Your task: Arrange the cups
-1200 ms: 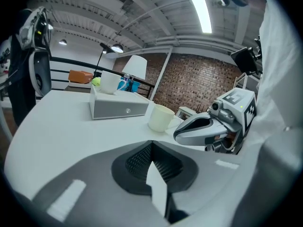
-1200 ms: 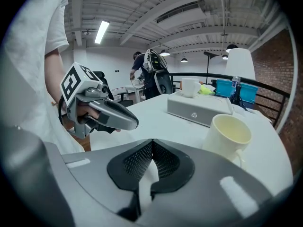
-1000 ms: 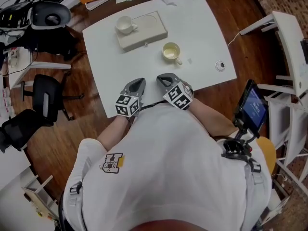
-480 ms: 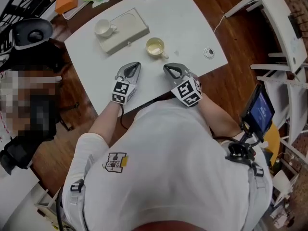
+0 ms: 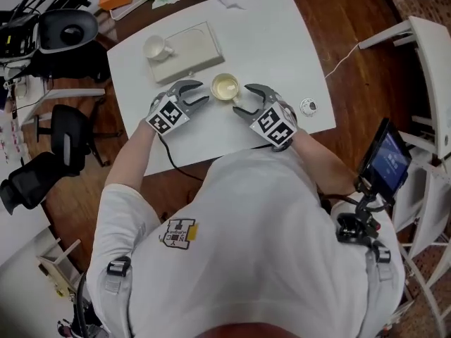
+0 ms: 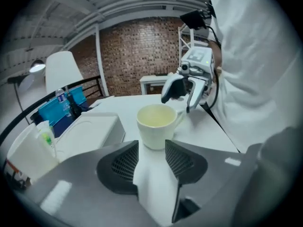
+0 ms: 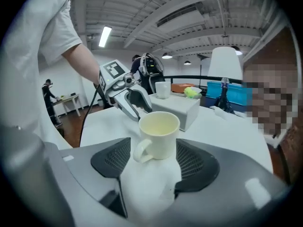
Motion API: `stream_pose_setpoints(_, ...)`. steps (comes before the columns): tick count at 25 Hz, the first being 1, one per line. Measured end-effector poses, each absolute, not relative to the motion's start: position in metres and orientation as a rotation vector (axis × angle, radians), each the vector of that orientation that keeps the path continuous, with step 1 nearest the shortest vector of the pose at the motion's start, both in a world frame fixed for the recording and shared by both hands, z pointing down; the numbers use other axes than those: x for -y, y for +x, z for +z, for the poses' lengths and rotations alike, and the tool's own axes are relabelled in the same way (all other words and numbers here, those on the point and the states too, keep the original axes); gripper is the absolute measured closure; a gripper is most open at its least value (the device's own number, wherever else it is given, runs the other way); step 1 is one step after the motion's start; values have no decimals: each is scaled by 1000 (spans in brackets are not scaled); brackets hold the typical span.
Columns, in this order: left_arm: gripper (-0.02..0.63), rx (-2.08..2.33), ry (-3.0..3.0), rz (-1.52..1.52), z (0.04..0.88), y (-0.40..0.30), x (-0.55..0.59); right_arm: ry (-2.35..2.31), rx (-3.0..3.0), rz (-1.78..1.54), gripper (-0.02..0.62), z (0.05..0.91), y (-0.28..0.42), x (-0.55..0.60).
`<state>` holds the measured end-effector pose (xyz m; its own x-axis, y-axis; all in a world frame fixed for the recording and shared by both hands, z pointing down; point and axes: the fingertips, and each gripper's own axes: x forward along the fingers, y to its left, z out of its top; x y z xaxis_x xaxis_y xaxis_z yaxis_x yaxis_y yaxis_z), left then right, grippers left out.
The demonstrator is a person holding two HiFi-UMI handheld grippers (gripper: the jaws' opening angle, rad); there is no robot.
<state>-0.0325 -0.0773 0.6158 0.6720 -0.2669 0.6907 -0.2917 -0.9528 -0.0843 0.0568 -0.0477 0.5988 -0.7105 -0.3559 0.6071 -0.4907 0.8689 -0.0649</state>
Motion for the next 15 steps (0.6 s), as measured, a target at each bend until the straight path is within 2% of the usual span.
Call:
stream_pose_setpoints(3, 407, 357, 2862, 1356, 630, -26, 71, 510, 2400, 222, 230, 611, 47, 47)
stream_pose_setpoints(6, 405, 410, 2851, 1380, 634, -15, 74, 486, 2337, 129, 229, 624, 42, 49)
stream_pose_setpoints(10, 410, 577, 2790, 1355, 634, -3, 71, 472, 2284, -5, 313, 631, 53, 54)
stream_pose_setpoints(11, 411, 615, 2781, 1345, 633, 2, 69, 462, 2284, -28, 356, 631, 60, 57)
stream_pose_setpoints(13, 416, 673, 2775, 1319, 633, 14, 64, 453, 2293, -65, 491, 631, 77, 66)
stream_pose_setpoints(15, 428, 742, 2767, 1279, 633, 28, 58, 432, 2314, -84, 518, 630, 93, 78)
